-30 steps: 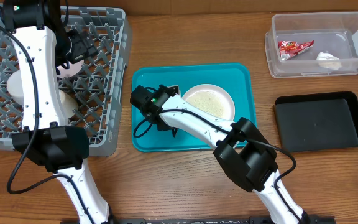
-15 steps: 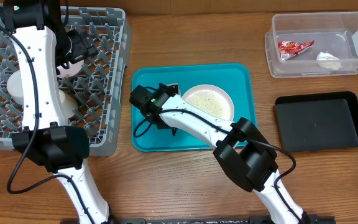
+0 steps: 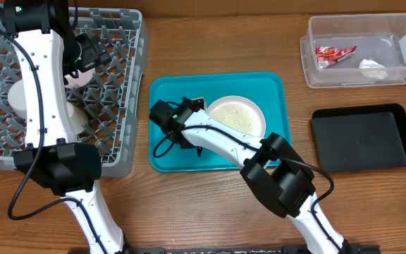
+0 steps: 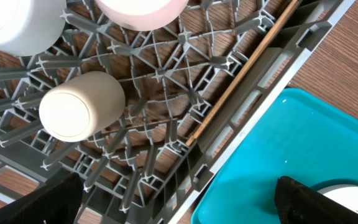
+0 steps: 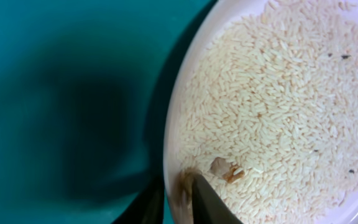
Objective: Sort waste into correct bins and load items into the dishwasher
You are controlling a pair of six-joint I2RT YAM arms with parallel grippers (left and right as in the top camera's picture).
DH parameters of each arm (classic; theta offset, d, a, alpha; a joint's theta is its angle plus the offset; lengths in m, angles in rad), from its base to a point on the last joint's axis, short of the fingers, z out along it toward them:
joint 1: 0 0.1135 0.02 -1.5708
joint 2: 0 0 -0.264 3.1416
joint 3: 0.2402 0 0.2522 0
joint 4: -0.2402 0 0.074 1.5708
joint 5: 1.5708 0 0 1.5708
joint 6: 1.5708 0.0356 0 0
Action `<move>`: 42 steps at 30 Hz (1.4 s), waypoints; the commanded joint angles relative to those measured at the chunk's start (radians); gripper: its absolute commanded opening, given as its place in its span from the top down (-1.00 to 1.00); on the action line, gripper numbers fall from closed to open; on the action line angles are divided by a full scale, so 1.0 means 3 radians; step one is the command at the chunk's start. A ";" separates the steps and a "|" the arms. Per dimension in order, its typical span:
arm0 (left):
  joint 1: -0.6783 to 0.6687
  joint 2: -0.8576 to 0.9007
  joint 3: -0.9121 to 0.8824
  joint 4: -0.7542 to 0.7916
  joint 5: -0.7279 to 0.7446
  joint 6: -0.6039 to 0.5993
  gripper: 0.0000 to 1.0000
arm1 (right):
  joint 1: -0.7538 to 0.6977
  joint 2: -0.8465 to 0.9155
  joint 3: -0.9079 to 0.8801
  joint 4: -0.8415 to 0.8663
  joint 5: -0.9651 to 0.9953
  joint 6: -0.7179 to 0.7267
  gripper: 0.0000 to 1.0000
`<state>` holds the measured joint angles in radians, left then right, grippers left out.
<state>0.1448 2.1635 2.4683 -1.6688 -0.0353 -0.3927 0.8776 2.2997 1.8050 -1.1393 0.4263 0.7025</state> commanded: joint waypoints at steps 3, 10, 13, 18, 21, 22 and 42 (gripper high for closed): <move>-0.0004 -0.0084 0.0038 0.0006 -0.0045 0.0025 -1.00 | -0.0011 0.0015 -0.0006 -0.0050 0.0053 0.0019 0.92; -0.0004 -0.0084 0.0038 0.0006 -0.0045 0.0025 -1.00 | -0.0013 0.0015 0.0103 -0.0309 0.0294 0.0019 0.92; -0.0004 -0.0084 0.0038 0.0006 -0.0045 0.0025 -1.00 | -0.0013 0.0015 0.0134 -0.0412 0.0361 0.0019 0.92; -0.0004 -0.0084 0.0038 0.0006 -0.0045 0.0025 -1.00 | -0.0017 0.0014 0.0145 -0.0595 0.0600 0.0034 0.92; -0.0004 -0.0084 0.0038 0.0006 -0.0045 0.0025 -1.00 | -0.0047 0.0014 0.0163 -0.0732 0.0710 0.0131 0.92; -0.0004 -0.0084 0.0038 0.0006 -0.0045 0.0025 -1.00 | -0.0062 0.0014 0.0178 -0.0793 0.0758 0.0229 0.92; -0.0004 -0.0084 0.0038 0.0006 -0.0043 0.0025 -1.00 | -0.1293 0.0014 0.1352 -0.1759 0.0577 0.0734 0.92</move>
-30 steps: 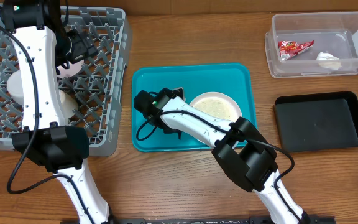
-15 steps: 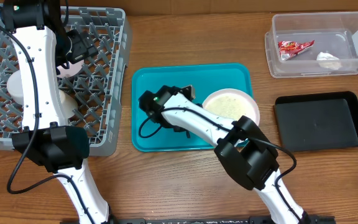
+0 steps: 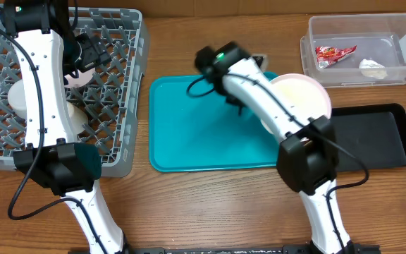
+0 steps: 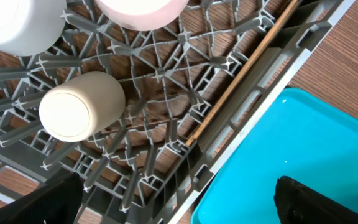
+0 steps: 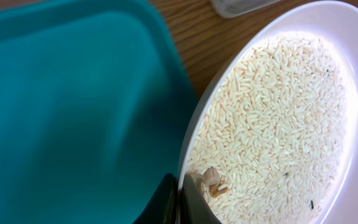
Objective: Sort waste into correct bins and load items into the dishwasher
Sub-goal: 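Lift the plate with the right gripper and carry it over the black tray, then tilt the white plate with the right gripper to pour rice onto the black tray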
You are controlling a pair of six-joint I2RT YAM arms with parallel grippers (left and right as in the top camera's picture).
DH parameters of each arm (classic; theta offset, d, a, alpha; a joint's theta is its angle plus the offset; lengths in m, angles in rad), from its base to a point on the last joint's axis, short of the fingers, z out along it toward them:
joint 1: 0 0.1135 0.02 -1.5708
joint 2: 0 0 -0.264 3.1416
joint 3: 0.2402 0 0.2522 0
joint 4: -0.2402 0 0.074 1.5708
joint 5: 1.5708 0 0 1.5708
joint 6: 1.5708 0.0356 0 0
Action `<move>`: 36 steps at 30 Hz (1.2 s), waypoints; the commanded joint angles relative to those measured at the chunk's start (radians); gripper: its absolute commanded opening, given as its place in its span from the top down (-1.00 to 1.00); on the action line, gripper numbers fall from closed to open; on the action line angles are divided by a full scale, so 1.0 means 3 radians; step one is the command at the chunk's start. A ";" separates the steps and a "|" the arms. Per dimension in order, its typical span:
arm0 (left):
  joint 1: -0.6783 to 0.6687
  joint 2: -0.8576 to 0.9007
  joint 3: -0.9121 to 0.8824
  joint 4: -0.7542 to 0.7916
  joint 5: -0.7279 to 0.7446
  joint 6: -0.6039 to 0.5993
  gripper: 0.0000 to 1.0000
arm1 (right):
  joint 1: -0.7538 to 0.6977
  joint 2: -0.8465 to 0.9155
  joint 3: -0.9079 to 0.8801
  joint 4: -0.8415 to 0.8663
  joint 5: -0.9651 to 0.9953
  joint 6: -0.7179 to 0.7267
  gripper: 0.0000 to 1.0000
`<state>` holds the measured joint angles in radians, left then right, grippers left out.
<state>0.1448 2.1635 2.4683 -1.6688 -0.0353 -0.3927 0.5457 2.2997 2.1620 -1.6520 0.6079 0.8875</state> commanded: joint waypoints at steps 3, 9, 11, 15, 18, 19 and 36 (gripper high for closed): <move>-0.0004 -0.0084 0.0038 0.0006 -0.0045 0.0025 -1.00 | -0.0478 -0.0010 0.0221 -0.0074 -0.0150 0.0175 0.92; -0.0004 -0.0084 0.0038 0.0006 -0.0043 0.0025 -1.00 | -0.1120 -0.0122 0.0221 -0.0010 -0.0487 0.0174 0.92; -0.0004 -0.0084 0.0038 0.0006 -0.0045 0.0025 -1.00 | -0.1315 -0.0159 0.0221 0.0028 -0.0622 0.0146 0.92; -0.0004 -0.0084 0.0038 0.0006 -0.0045 0.0025 -1.00 | -0.1675 -0.0206 0.0221 0.0181 -0.0985 -0.0102 0.92; -0.0004 -0.0084 0.0038 0.0006 -0.0045 0.0025 -1.00 | -0.1923 -0.0211 0.0221 0.0273 -0.1275 -0.0211 0.92; -0.0004 -0.0084 0.0038 0.0006 -0.0045 0.0025 -1.00 | -0.2007 -0.0211 0.0221 0.0317 -0.1385 -0.0264 0.92; -0.0004 -0.0084 0.0038 0.0006 -0.0045 0.0025 -1.00 | -0.2992 -0.0212 0.0221 0.0502 -0.3040 -0.0866 0.92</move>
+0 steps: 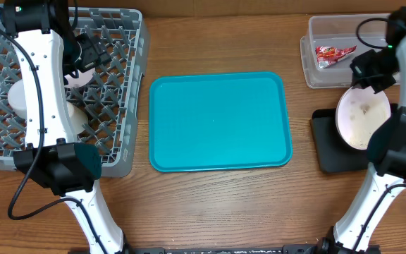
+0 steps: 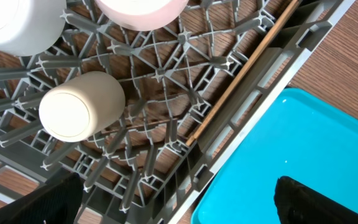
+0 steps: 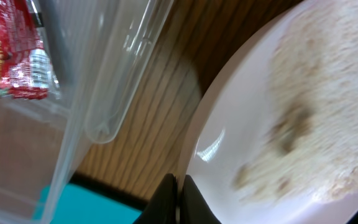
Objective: Sort waste into correct bins and load items into the dishwasher
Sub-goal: 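Tilt the white plate with the right gripper to pour rice onto the black tray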
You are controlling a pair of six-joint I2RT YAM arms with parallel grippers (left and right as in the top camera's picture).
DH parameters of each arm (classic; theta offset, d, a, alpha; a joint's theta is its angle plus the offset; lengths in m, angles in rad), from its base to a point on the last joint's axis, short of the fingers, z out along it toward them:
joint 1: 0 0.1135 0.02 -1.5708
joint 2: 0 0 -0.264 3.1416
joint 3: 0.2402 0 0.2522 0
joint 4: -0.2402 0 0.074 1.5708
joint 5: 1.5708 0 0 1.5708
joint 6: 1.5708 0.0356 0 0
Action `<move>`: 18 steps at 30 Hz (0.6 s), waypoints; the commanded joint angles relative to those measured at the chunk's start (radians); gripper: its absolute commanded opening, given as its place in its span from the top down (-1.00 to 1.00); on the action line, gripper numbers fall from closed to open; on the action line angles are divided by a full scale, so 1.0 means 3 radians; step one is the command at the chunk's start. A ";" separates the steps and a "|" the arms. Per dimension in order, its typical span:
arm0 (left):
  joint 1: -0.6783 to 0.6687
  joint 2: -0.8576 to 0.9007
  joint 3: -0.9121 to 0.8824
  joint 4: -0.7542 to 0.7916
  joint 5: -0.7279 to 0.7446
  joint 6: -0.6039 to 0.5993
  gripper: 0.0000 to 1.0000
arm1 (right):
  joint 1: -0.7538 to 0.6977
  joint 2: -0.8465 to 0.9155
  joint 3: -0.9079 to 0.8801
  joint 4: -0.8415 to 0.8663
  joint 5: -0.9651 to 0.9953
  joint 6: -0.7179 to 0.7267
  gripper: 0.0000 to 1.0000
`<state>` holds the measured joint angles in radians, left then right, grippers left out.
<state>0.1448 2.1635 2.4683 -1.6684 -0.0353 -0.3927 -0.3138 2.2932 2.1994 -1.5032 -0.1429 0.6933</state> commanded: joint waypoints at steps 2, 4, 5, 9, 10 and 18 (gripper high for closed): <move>-0.0004 -0.0084 0.0038 0.0005 -0.0045 0.0025 -1.00 | -0.0238 -0.0196 0.0097 -0.0005 -0.0788 -0.0308 0.92; -0.0004 -0.0084 0.0038 0.0005 -0.0045 0.0025 -1.00 | -0.0331 -0.0210 0.0097 -0.0041 -0.0930 -0.0336 0.92; -0.0004 -0.0084 0.0038 0.0005 -0.0045 0.0025 -1.00 | -0.0370 -0.0220 0.0097 -0.0064 -0.0959 -0.0361 0.92; -0.0004 -0.0084 0.0038 0.0005 -0.0045 0.0025 -1.00 | -0.0519 -0.0323 0.0097 -0.0132 -0.1016 -0.0483 0.93; -0.0004 -0.0084 0.0038 0.0005 -0.0045 0.0025 -1.00 | -0.0553 -0.0364 0.0097 -0.0146 -0.1012 -0.0492 0.92; -0.0004 -0.0084 0.0038 0.0005 -0.0045 0.0025 -1.00 | -0.0832 -0.0755 0.0097 -0.0258 -0.1114 -0.0710 0.92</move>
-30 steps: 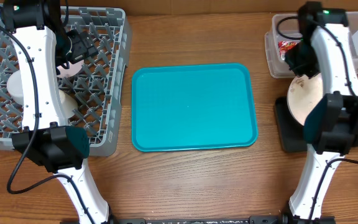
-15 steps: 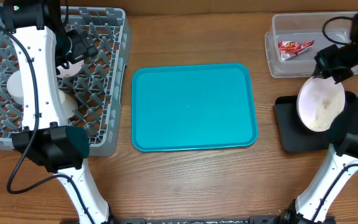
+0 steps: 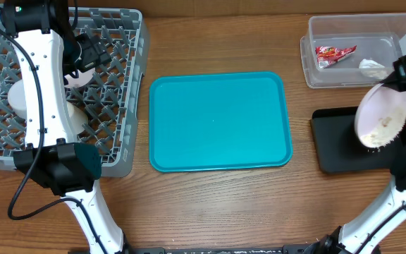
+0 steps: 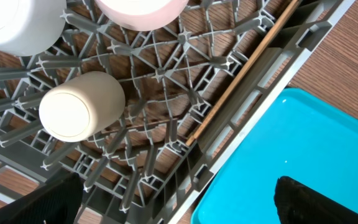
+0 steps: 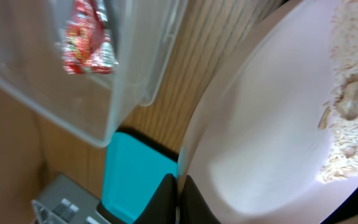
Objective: Sort waste into correct bins and load items into the dishwasher
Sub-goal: 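Tilt the white plate with the right gripper to pour rice onto the black tray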
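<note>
A white bowl (image 3: 381, 116) hangs steeply tilted over the black tray (image 3: 344, 148), and my right gripper (image 5: 179, 200) is shut on its rim. Rice (image 5: 353, 118) has slid to the bowl's (image 5: 272, 137) low side. In the overhead view the right gripper (image 3: 399, 83) is at the bowl's upper edge. My left gripper (image 4: 179, 208) is open over the grey dish rack (image 3: 122, 85), holding nothing. The rack holds a cream cup (image 4: 79, 112), a pink bowl (image 4: 142, 11) and a wooden chopstick (image 4: 241, 74).
A teal tray (image 3: 219, 121) lies bare at the table's middle. A clear bin (image 3: 361, 49) at the back right holds a red wrapper (image 3: 333, 54) and a white crumpled scrap (image 3: 372, 68). The rack fills the left side.
The bowl has shifted right over the black tray and tilted more steeply, and the rice lies lower in it. The left arm has not moved.
My right gripper was shut on the rim of the rice bowl on the teal tray. Then it held the bowl over that tray's right edge, then over the black tray, and now tipped there. My left gripper stayed open over the rack.
</note>
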You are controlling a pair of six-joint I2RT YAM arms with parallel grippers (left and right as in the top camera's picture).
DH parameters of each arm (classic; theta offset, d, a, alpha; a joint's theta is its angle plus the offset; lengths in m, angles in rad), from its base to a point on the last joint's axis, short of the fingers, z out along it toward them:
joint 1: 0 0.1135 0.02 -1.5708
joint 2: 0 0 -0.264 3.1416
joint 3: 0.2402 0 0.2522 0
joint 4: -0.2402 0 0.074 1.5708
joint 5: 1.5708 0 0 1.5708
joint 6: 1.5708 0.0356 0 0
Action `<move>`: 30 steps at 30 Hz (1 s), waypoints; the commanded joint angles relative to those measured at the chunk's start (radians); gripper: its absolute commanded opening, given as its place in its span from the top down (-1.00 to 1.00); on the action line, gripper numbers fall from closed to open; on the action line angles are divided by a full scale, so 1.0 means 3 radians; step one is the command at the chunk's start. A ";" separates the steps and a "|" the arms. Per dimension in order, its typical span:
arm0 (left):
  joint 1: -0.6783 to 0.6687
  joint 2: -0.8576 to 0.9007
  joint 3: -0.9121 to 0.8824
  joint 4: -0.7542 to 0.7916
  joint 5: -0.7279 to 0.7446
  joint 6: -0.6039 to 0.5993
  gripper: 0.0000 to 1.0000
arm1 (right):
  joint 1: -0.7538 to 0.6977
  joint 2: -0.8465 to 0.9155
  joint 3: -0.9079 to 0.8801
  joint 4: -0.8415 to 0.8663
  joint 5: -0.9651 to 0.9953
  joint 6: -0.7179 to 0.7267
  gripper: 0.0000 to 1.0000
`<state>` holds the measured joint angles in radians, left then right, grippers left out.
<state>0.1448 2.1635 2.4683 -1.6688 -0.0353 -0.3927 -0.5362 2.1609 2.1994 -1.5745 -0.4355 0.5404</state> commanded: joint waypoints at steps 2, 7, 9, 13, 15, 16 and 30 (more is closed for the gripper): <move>-0.0004 -0.0084 0.0038 0.0006 -0.0045 0.0025 -1.00 | -0.0125 -0.0332 0.0097 -0.0050 -0.0136 -0.0275 0.92; -0.0004 -0.0084 0.0038 0.0006 -0.0045 0.0025 -1.00 | -0.0159 -0.0320 0.0084 -0.0104 -0.0183 -0.0491 0.92; -0.0004 -0.0084 0.0038 0.0006 -0.0045 0.0025 -1.00 | -0.0159 -0.0320 0.0084 -0.0113 -0.0242 -0.0509 0.92; -0.0004 -0.0084 0.0038 0.0006 -0.0045 0.0025 -1.00 | -0.0159 -0.0320 0.0084 -0.0107 -0.0423 -0.0510 0.92; -0.0004 -0.0084 0.0038 0.0006 -0.0045 0.0025 -1.00 | -0.0159 -0.0320 0.0084 -0.0109 -0.0512 -0.0528 0.92; -0.0004 -0.0084 0.0038 0.0006 -0.0045 0.0025 -1.00 | -0.0159 -0.0320 0.0084 -0.0113 -0.0568 -0.0557 0.92; -0.0004 -0.0084 0.0038 0.0006 -0.0045 0.0025 -1.00 | -0.0159 -0.0312 0.0083 -0.0211 -0.0651 -0.0801 0.92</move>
<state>0.1448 2.1635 2.4683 -1.6688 -0.0353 -0.3923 -0.5873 2.0789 2.2032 -1.6360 -0.6067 0.3378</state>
